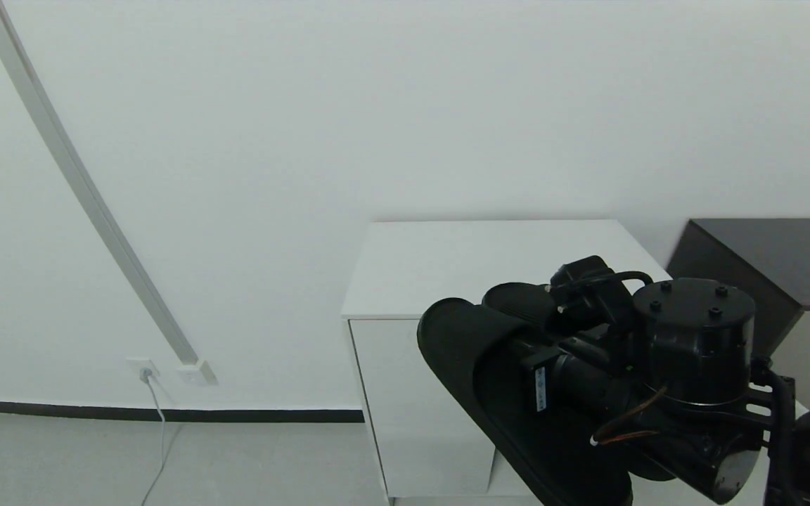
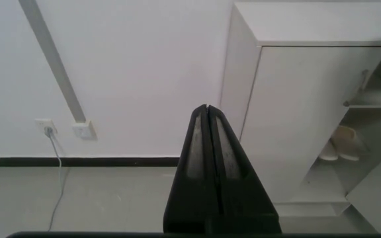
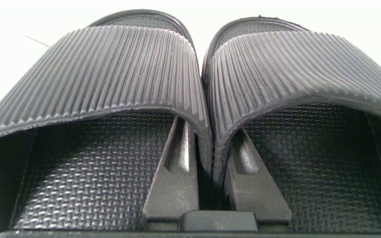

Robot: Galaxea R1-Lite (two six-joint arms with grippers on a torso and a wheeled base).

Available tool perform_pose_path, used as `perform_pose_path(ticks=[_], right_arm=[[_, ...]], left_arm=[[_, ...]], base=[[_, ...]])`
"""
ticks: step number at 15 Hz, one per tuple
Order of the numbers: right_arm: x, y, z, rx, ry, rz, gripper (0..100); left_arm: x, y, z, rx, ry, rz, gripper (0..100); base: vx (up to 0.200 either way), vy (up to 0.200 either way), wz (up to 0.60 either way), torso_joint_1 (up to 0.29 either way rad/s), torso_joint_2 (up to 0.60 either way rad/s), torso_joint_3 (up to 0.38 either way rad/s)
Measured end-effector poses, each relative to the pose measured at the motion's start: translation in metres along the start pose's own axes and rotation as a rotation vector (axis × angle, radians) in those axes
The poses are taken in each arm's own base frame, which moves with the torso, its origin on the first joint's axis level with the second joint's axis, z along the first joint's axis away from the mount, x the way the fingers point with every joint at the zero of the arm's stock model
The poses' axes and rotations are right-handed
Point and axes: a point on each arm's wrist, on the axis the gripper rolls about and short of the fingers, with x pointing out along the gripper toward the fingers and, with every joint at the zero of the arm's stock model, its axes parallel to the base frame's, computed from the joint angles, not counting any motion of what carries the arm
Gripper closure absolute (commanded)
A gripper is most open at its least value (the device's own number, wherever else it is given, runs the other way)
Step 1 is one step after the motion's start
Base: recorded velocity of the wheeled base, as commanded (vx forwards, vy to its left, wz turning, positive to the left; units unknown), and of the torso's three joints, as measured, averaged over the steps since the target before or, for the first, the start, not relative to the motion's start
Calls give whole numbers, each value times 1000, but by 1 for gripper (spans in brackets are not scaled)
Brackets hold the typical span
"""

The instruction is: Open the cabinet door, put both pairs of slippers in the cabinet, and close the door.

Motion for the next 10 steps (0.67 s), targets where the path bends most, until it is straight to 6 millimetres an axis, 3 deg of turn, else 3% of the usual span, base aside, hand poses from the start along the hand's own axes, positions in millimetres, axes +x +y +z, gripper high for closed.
perform_pose_path(ticks=[9,10], right_arm=[[-1,2,0,-2,1,6,100],[-1,2,0,-1,-1,7,100]], left_arm=[[0,0,0,0,0,0,100],[0,0,0,0,-1,0,100]], base=[[0,-200,0,4,2,3],[0,0,0,0,0,0]])
